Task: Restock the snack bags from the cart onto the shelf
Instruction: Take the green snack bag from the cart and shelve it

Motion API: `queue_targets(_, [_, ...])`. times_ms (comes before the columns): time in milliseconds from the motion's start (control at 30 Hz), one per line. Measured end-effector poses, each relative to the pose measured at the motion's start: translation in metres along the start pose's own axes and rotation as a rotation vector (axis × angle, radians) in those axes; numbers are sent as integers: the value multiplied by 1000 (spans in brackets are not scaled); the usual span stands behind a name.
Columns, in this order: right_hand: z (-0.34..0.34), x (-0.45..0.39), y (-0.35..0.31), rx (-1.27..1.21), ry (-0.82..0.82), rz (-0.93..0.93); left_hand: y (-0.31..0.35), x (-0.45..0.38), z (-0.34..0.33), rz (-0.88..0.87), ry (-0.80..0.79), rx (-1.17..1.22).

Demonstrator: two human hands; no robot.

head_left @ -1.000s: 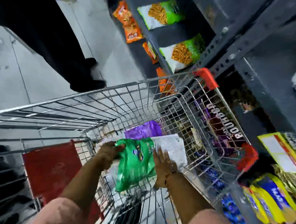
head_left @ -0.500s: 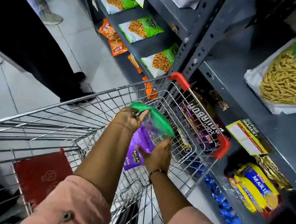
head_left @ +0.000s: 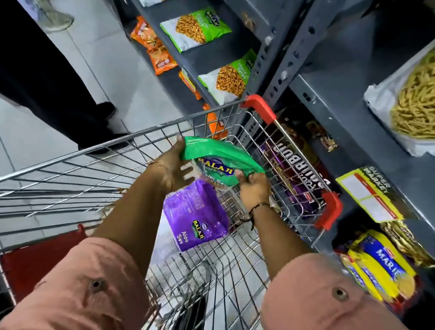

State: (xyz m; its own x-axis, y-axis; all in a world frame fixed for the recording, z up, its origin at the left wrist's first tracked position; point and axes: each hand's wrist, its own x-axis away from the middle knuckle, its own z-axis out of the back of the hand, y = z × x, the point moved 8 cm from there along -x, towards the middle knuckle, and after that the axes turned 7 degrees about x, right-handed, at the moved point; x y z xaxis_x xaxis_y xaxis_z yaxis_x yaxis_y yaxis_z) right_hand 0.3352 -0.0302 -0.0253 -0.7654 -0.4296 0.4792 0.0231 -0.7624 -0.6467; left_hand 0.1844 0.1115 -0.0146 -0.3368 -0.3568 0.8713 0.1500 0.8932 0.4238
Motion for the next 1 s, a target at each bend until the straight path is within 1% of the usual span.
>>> queue_targets(67, [5, 7, -1, -137, 15, -12, -12, -1, -3, 55, -66, 132])
queue_targets(133, [20, 13, -2, -174, 46, -12, -12, 3, 0, 22, -44, 117])
queue_targets(167, [31, 16, -3, -209, 65, -4, -11, 8, 1, -25, -25, 54])
queue_targets(200, [44, 20, -4, -265, 85, -1, -10, 14, 0, -86, -25, -67])
queue_targets(267, [67, 26, -10, -351, 73, 7, -9, 32, -11, -250, -69, -395])
queue_targets(300, [78, 33, -15, -364, 48, 23, -8, 46, -21, -339, -109, -487])
queue_targets(400, [118, 62, -35, -382, -4, 126, -1, 100, -59, -608, -308, -604])
queue_targets(467, [151, 91, -56, -342, 21, 222, -4, 135, -79, -638, -414, -670])
queue_targets(500, [171, 109, -67, -322, 51, 277, -6, 155, -89, -648, -441, -664])
queue_targets(600, [228, 165, -96, -321, 144, 400, -3, 220, -111, -786, -440, -575])
queue_targets(667, [271, 208, -113, -407, 197, 491, -4, 273, -127, -895, -456, -554])
queue_targets(733, [308, 251, -126, -502, 187, 572, -5, 327, -144, -980, -480, -556])
queue_targets(833, [351, 310, -135, -496, 110, 605, -7, 408, -177, -1048, -571, -552])
queue_targets(867, [368, 326, -132, -534, 92, 636, -8, 434, -189, -1079, -585, -539])
queue_targets(967, [431, 382, -121, -692, 109, 713, -16, 514, -231, -1188, -681, -547])
queue_targets(1000, [455, 399, -116, -697, 134, 745, -24, 541, -246, -1223, -720, -565])
